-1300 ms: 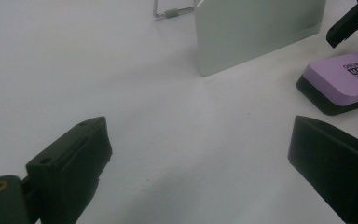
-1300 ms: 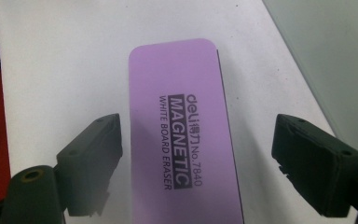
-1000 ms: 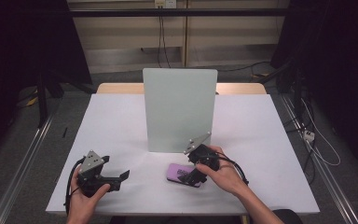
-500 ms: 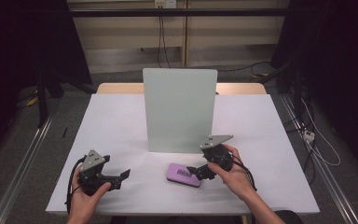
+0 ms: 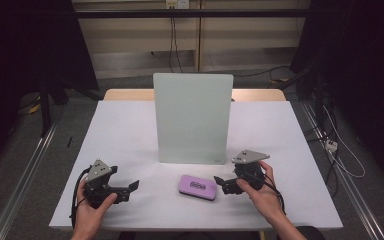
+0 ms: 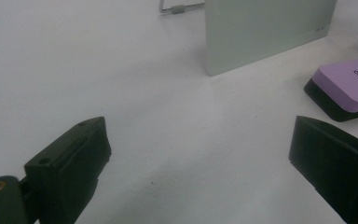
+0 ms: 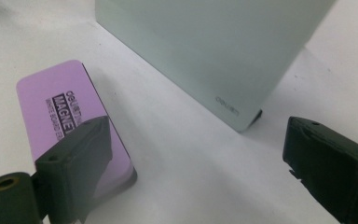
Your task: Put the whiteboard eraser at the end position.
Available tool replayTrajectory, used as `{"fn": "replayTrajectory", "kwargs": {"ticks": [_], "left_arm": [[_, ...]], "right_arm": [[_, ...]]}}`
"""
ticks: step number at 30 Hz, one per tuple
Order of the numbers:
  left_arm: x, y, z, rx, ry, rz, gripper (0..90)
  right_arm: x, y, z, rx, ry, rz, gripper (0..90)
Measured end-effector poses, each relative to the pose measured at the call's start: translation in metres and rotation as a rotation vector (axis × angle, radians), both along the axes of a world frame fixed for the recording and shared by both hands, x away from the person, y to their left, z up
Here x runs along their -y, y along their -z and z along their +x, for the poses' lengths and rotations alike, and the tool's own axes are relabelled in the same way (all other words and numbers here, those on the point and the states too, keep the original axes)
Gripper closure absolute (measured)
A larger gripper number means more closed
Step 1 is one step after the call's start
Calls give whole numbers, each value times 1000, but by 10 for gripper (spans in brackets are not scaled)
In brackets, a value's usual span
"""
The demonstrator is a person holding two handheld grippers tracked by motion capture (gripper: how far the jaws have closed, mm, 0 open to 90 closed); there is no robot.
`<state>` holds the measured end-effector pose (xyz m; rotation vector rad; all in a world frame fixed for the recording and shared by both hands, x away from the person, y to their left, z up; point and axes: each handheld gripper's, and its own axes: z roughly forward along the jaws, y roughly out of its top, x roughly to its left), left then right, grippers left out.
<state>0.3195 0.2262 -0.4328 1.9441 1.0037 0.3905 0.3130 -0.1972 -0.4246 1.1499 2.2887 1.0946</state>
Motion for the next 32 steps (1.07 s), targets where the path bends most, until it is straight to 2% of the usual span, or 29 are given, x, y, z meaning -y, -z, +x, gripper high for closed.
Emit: {"fn": "replayTrajectory", "kwargs": {"ticks": [8,14,22,26,32], "left_arm": [[-1,1,1,-2,-8,-12,48],[-1,1,1,-5,-14,-5,47],[-3,1,0,-6,-27,-12,48],[-2,0,0,-10,-22,-7,48],[-2,1,1,-18,-24,-8,48]], "right_arm": [[24,3,-10,39,78,39,83],[35,6,-15,60,107,54,84],[54,11,-22,83,165,101,86],[57,11,-25,102,175,116,86],[56,13,-25,91,171,130,86]]}}
